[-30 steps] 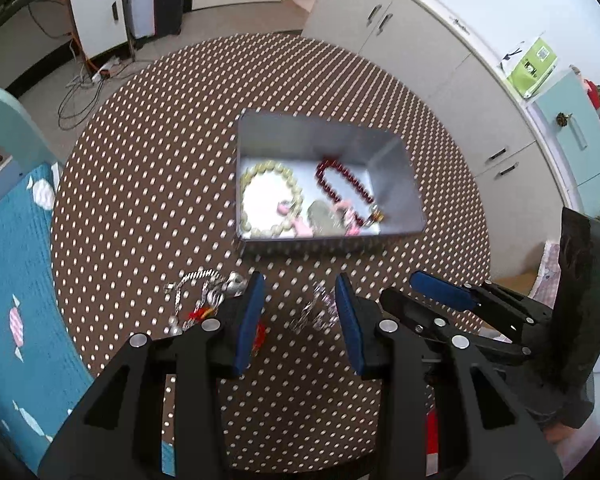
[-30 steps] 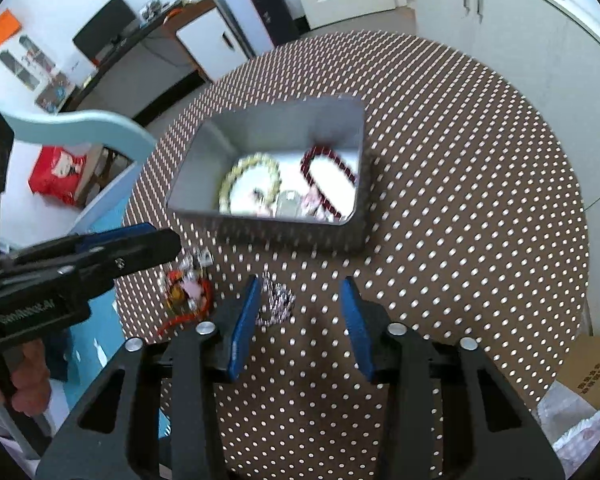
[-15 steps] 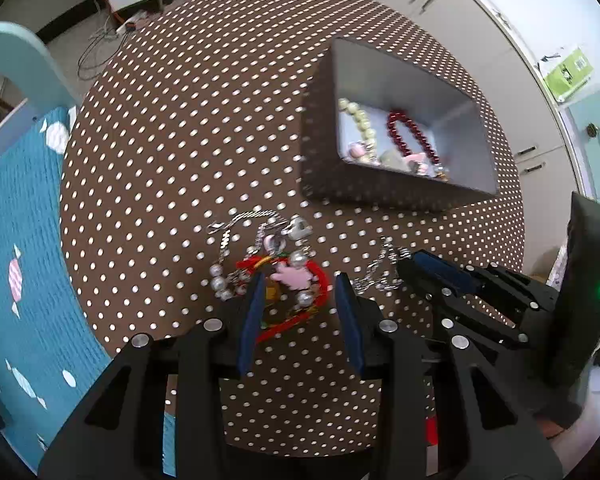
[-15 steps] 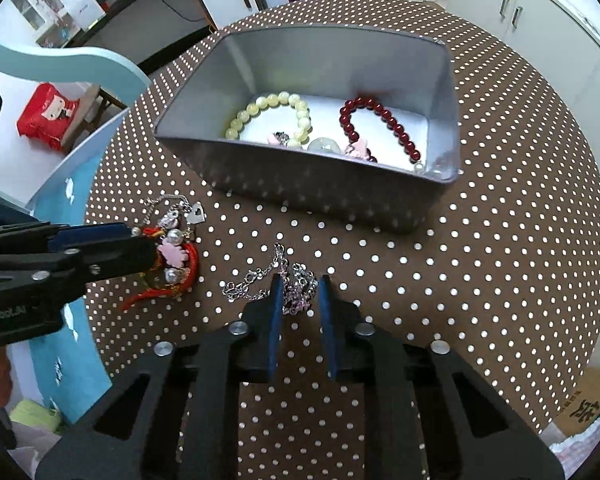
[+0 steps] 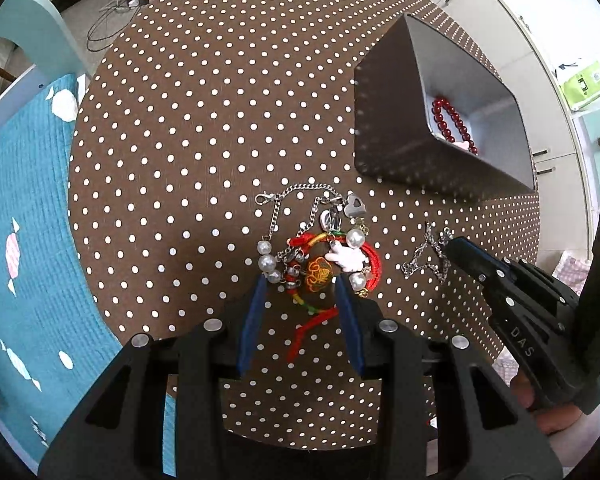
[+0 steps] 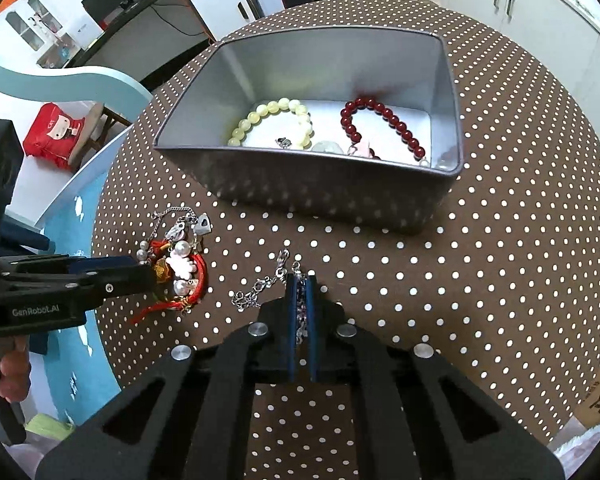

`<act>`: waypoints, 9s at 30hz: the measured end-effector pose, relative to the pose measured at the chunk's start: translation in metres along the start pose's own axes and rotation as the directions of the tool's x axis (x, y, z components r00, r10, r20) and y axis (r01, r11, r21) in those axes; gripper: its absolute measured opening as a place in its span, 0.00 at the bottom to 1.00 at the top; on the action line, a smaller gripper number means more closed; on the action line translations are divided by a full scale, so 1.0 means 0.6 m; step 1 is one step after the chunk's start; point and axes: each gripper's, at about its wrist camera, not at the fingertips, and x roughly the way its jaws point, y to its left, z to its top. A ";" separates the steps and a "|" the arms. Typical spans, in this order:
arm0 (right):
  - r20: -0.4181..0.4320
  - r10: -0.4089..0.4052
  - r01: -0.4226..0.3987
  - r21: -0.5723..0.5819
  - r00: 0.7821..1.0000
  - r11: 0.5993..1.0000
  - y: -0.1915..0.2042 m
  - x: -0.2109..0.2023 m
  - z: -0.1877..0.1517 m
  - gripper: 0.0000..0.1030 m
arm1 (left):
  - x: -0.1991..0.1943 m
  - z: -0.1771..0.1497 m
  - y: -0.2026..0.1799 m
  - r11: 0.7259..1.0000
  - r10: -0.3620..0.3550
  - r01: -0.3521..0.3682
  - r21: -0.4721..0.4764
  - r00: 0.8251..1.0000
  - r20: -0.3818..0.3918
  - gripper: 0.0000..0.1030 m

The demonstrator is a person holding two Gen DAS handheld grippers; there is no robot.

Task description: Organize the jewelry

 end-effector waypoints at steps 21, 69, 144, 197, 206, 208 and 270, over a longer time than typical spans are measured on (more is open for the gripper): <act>0.034 0.029 -0.032 0.079 0.999 0.996 -0.032 -0.038 0.000 0.03 | -0.015 0.054 0.042 0.999 0.032 -0.031 -0.020 0.999 0.038 0.22; 0.275 -0.061 0.050 0.047 0.959 0.998 0.012 -0.177 0.045 0.03 | -0.187 0.088 -0.043 0.991 0.047 -0.078 0.110 0.964 0.260 0.08; -0.067 0.081 -0.092 -0.188 0.994 0.978 0.159 0.081 0.061 0.07 | -0.049 -0.007 0.043 0.994 0.085 -0.086 -0.060 0.996 -0.017 0.37; -0.053 0.123 -0.130 -0.144 0.991 0.981 0.107 0.074 0.076 0.02 | -0.047 0.033 0.017 0.997 0.041 -0.040 -0.071 0.999 0.018 0.37; -0.039 0.146 -0.151 -0.174 0.989 0.973 0.099 0.056 0.073 0.07 | -0.035 0.034 0.000 0.997 0.054 -0.054 -0.060 0.999 -0.003 0.37; -0.056 0.121 -0.131 -0.232 0.991 0.964 0.111 0.064 0.070 0.07 | -0.036 0.032 0.002 0.996 0.060 -0.060 -0.069 0.998 -0.006 0.37; 0.195 0.111 -0.108 -0.024 0.975 0.994 -0.013 -0.106 0.084 0.09 | -0.133 0.118 -0.076 0.991 -0.129 0.119 0.064 0.977 0.170 0.14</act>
